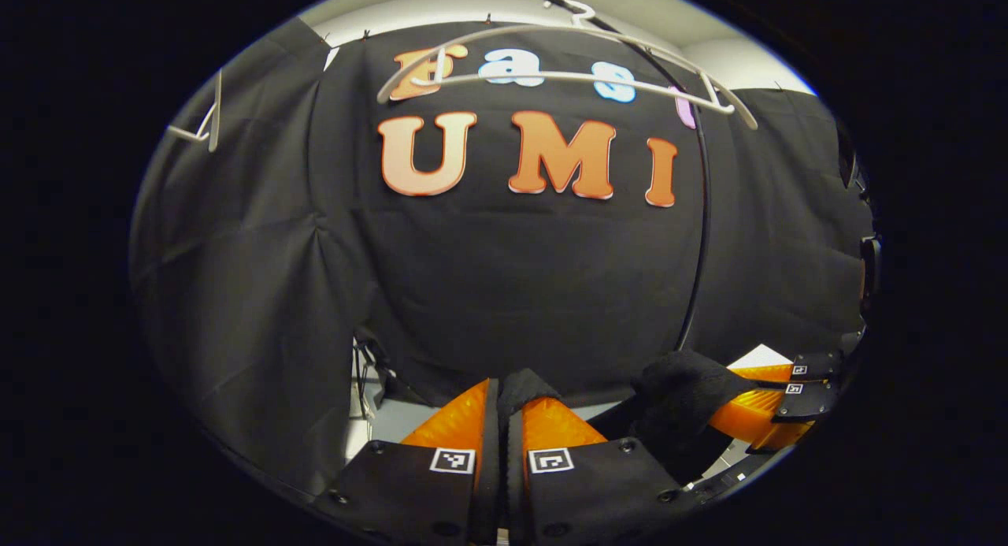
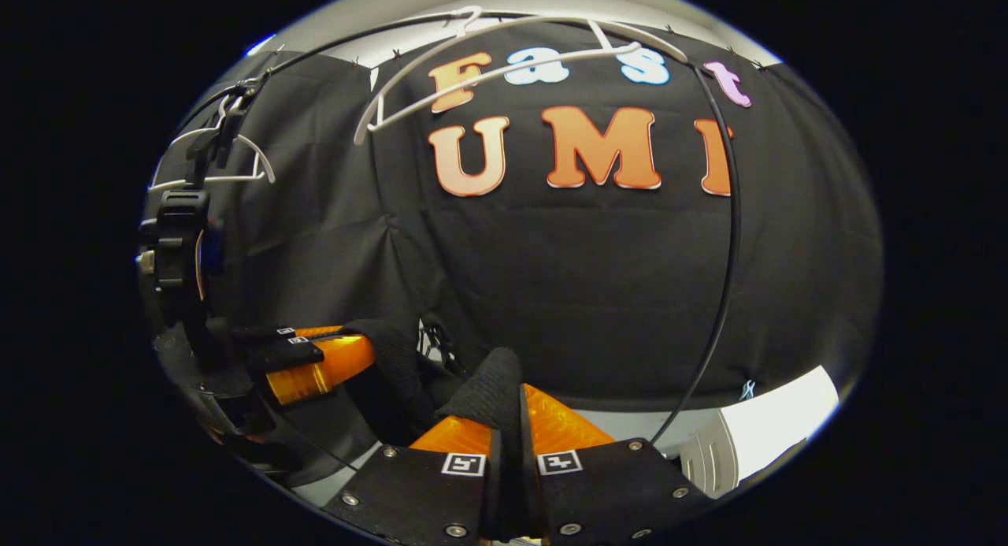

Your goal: Grasp the clothes on the hanger with both hands and then place them into the laundry hamper below.

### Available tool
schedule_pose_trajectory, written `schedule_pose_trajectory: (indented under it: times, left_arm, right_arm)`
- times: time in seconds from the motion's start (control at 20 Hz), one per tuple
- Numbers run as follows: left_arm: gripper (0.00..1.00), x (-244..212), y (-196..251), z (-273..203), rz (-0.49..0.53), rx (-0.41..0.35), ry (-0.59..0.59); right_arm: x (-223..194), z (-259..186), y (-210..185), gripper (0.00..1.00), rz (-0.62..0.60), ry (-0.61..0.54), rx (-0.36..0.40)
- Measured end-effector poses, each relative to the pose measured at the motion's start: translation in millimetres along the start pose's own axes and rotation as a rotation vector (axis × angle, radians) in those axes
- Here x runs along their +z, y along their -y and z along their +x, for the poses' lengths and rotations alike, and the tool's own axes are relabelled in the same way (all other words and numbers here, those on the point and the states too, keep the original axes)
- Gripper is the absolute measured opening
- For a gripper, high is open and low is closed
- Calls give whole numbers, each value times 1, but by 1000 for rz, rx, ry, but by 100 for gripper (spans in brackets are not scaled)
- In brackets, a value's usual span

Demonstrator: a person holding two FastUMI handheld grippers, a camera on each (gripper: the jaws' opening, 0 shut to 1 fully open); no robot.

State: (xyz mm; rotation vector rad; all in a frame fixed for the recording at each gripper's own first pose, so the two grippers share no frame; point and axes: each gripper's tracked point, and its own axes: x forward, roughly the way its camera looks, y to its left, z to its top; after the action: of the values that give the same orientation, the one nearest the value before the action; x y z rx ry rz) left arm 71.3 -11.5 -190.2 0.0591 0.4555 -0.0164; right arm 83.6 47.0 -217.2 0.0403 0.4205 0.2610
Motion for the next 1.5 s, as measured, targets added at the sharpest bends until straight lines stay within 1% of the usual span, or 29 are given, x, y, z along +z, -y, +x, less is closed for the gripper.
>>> schedule_pose_trajectory:
  times: [0.15,0.35,0.4,0.45,0.5,0.55,0.6,0.65,0.7,0.75,0.8,0.85,0.9,1.0,1.05,1.25,1.5]
  left_arm:
    - [11,-34,-1,2,13,18,-94]
    - [11,-58,-4,1,33,20,-156]
    - [11,-66,-3,2,31,19,-171]
    - [14,-75,0,3,31,12,-194]
    - [17,-87,0,3,41,10,-236]
    - [27,-98,-1,3,50,15,-262]
    - [36,-107,-1,3,58,11,-292]
    - [57,-113,0,1,58,4,-309]
    - [78,-114,-1,1,55,8,-306]
    - [99,-116,-3,3,52,14,-300]
    - [95,-118,-6,3,50,15,-301]
    - [96,-120,-7,1,47,20,-300]
    - [96,-120,-8,0,39,23,-291]
    - [96,-113,-9,-2,26,24,-272]
    - [96,-112,-11,-2,31,29,-261]
    - [96,-105,-14,-4,44,35,-235]
    - [96,-92,-11,-11,24,28,-206]
  right_arm:
    - [-51,1,1,12,15,-91,2]
    - [-93,8,1,12,53,-178,8]
    - [-99,9,2,3,58,-197,3]
    - [-105,11,3,15,58,-217,9]
    - [-106,14,0,29,58,-233,12]
    - [-110,16,-1,27,54,-245,14]
    - [-118,14,-4,34,45,-262,22]
    - [-126,10,-6,52,40,-276,29]
    - [-128,10,-10,50,48,-273,42]
    - [-126,10,-12,67,57,-266,39]
    - [-124,10,-10,80,62,-263,36]
    - [-124,11,-9,87,67,-263,32]
    - [-123,11,-7,88,72,-258,26]
    - [-126,8,-3,89,83,-258,12]
    - [-124,8,-1,90,89,-254,6]
    - [-121,2,6,91,99,-243,-9]
    - [-108,-1,7,91,104,-216,-17]
